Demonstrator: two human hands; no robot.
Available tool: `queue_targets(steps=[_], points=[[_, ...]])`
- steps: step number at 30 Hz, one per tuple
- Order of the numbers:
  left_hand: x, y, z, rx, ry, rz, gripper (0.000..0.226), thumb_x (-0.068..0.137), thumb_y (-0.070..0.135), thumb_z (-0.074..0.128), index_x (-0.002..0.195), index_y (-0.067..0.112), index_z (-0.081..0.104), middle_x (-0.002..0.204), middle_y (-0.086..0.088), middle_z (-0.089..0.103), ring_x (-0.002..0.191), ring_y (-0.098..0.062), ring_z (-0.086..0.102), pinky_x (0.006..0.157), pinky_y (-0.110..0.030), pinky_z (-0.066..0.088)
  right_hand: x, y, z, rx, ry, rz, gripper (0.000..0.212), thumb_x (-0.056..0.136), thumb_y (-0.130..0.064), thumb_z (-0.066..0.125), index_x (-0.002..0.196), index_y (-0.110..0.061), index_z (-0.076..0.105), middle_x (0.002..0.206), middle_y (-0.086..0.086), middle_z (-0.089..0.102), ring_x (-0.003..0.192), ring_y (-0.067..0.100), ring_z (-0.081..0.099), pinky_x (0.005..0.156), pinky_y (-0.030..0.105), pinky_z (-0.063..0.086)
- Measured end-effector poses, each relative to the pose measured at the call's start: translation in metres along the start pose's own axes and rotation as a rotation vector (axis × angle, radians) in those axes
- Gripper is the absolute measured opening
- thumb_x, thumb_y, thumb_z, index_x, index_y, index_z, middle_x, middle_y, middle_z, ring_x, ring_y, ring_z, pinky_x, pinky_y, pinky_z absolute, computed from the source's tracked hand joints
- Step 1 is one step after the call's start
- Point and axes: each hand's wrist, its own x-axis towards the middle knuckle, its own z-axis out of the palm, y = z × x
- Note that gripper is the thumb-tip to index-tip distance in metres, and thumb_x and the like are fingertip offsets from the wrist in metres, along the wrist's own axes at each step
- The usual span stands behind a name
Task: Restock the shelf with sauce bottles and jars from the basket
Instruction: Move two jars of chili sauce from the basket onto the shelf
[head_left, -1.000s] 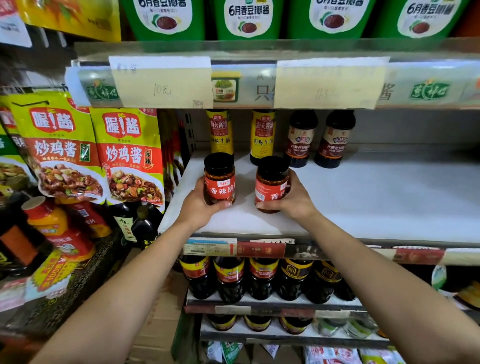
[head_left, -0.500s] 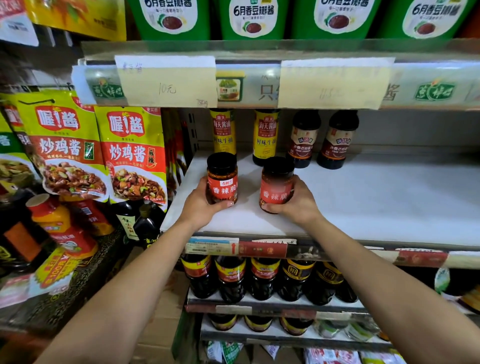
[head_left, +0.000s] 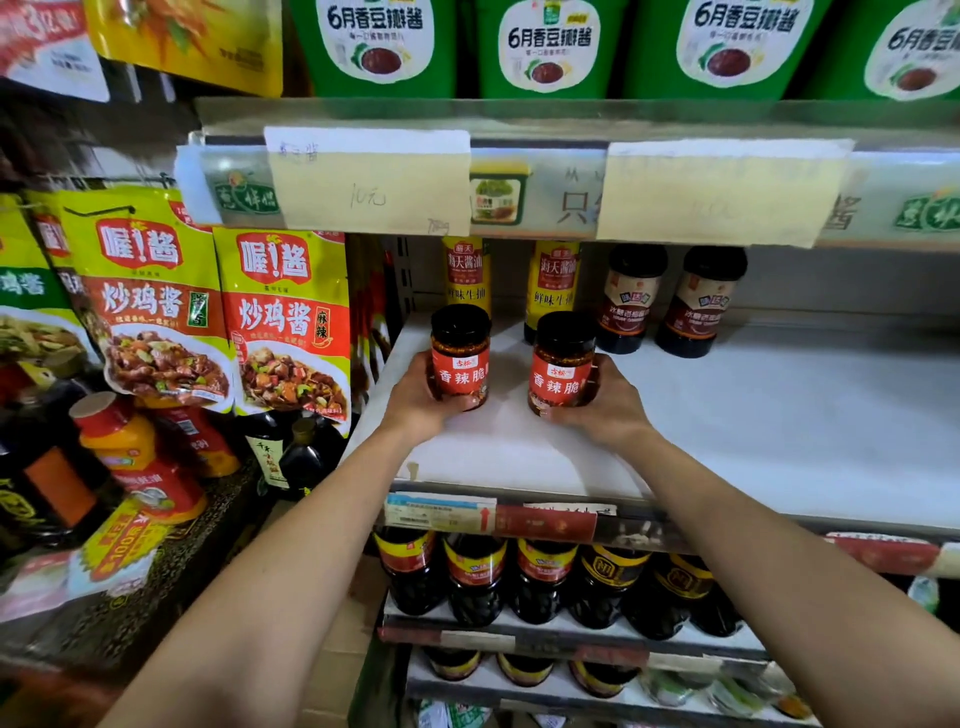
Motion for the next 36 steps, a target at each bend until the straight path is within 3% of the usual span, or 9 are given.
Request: queue_targets(steps=[2, 7, 10, 12, 22, 31, 36], points=[[0.008, 0.001, 0.000, 0.021, -0.010, -0.011, 0.073, 0.065, 0.012, 0.080, 0.125, 0.007, 0.039, 0.129, -0.016, 0.054, 0.119, -0.032, 0.050, 0.102, -0.047, 0.040, 0.006, 0.000, 0.005, 0.035, 0.012, -0.004, 0.078, 0.056, -0.028, 0.086, 0.121, -0.020, 0.043, 0.120, -0.001, 0.059, 0.104, 0.013, 0.055, 0.086, 0.024, 0.040], [0.026, 0.000, 0.001, 0.136, -0.020, 0.018, 0.070, 0.070, 0.026, 0.078, 0.128, 0.013, 0.042, 0.130, -0.010, 0.055, 0.120, -0.027, 0.051, 0.100, -0.036, 0.039, 0.019, -0.002, 0.012, 0.066, 0.008, -0.017, 0.079, 0.058, -0.028, 0.085, 0.124, -0.021, 0.043, 0.121, -0.001, 0.059, 0.105, 0.013, 0.054, 0.086, 0.022, 0.038], [0.032, 0.000, 0.003, 0.128, -0.015, 0.028, 0.065, 0.072, 0.024, 0.076, 0.128, 0.014, 0.044, 0.129, -0.009, 0.056, 0.119, -0.026, 0.052, 0.098, -0.031, 0.039, 0.028, -0.003, 0.014, 0.034, 0.004, -0.026, 0.082, 0.059, -0.031, 0.085, 0.128, -0.021, 0.042, 0.128, 0.001, 0.057, 0.115, 0.017, 0.053, 0.091, 0.022, 0.037], [0.036, -0.001, 0.005, 0.095, -0.023, 0.026, 0.064, 0.073, 0.020, 0.075, 0.128, 0.013, 0.044, 0.129, -0.010, 0.056, 0.119, -0.026, 0.052, 0.103, -0.037, 0.040, 0.032, -0.003, 0.016, 0.035, 0.005, -0.020, 0.083, 0.059, -0.032, 0.084, 0.130, -0.021, 0.042, 0.131, 0.002, 0.055, 0.118, 0.019, 0.052, 0.095, 0.025, 0.038], [0.041, -0.006, 0.005, 0.100, -0.060, 0.055, 0.065, 0.074, 0.025, 0.073, 0.130, 0.015, 0.041, 0.130, -0.009, 0.056, 0.120, -0.025, 0.052, 0.104, -0.043, 0.040, 0.043, 0.001, 0.023, 0.024, 0.026, -0.013, 0.078, 0.060, -0.034, 0.084, 0.128, -0.024, 0.046, 0.128, 0.001, 0.058, 0.116, 0.019, 0.054, 0.098, 0.029, 0.042], [0.040, -0.011, 0.006, 0.088, -0.041, 0.049, 0.062, 0.078, 0.023, 0.070, 0.131, 0.015, 0.039, 0.131, -0.009, 0.055, 0.120, -0.026, 0.051, 0.103, -0.039, 0.040, 0.040, 0.003, 0.024, 0.041, 0.062, -0.020, 0.077, 0.056, -0.038, 0.084, 0.123, -0.024, 0.049, 0.120, -0.001, 0.063, 0.109, 0.017, 0.058, 0.094, 0.031, 0.047], [0.041, -0.012, 0.006, 0.093, -0.048, 0.052, 0.062, 0.079, 0.022, 0.069, 0.132, 0.014, 0.038, 0.131, -0.009, 0.055, 0.121, -0.025, 0.051, 0.102, -0.037, 0.040, 0.042, 0.004, 0.022, 0.046, 0.025, -0.003, 0.080, 0.058, -0.030, 0.085, 0.127, -0.021, 0.045, 0.125, 0.002, 0.060, 0.114, 0.020, 0.056, 0.100, 0.039, 0.045]])
